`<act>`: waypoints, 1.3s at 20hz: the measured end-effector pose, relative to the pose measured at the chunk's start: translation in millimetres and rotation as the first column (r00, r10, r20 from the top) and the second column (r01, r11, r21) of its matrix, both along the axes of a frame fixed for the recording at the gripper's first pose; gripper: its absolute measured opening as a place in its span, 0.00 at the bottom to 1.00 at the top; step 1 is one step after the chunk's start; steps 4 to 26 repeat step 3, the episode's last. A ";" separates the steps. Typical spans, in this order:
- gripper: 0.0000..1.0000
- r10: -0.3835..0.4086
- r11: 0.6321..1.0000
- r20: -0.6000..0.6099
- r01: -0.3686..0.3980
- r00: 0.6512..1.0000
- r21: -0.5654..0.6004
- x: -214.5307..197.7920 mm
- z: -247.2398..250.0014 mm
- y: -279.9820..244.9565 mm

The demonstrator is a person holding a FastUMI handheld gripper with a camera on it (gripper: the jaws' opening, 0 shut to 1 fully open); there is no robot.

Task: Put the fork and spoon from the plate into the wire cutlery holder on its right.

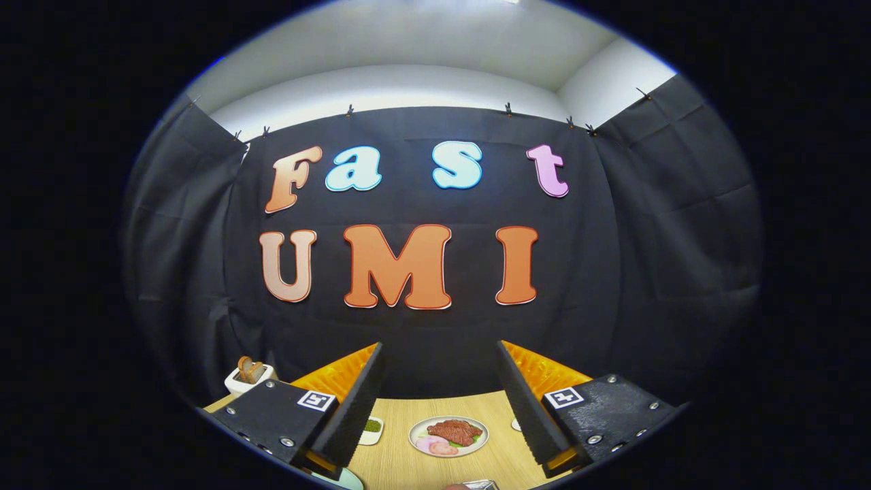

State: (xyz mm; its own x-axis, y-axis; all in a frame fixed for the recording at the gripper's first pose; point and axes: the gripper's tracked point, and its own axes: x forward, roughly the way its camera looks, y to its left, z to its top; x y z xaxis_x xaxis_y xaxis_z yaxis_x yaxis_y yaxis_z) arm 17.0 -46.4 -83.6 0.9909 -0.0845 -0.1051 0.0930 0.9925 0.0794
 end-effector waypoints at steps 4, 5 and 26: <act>0.96 0.016 1.000 0.051 -0.015 0.999 -0.012 1.8 12.8 6.3; 0.96 0.016 1.000 0.051 -0.015 0.999 -0.012 1.8 12.8 6.3; 0.96 0.016 1.000 0.051 -0.015 0.999 -0.012 1.8 12.8 6.3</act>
